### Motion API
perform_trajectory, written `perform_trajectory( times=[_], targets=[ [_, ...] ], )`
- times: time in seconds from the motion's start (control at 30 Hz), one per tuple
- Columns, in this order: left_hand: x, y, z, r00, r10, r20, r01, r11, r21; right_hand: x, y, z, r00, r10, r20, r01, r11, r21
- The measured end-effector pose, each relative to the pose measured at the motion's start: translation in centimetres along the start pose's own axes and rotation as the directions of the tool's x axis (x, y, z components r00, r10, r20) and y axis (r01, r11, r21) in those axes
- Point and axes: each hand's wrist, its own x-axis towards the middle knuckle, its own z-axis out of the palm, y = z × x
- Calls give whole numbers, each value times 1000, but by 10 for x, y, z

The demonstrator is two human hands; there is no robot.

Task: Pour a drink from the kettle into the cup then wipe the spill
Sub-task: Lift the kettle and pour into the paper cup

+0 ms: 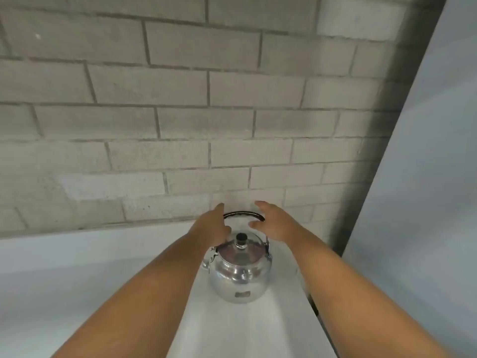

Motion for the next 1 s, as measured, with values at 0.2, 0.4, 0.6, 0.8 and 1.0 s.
perform_trajectory(
  times=[0.2,0.4,0.6,0.8,1.0],
  targets=[
    [9,1,4,997,13,-79,-17,998,-58,13,-4,13,994,-87,-73,92,994,59],
    [-5,6,-4,988,25,-150,-45,990,-136,7,-13,6,996,-57,-70,73,960,269],
    [-29,7,-12,985,55,-164,-85,980,-178,-20,-24,4,997,-30,-68,62,845,532],
    [-62,13,-50,952,181,-246,-247,931,-270,-53,-55,-15,960,-31,-278,214,723,657],
    [-143,-34,-99,977,110,-185,-183,875,-447,-95,-105,-42,931,-106,-349,307,744,594]
  ],
)
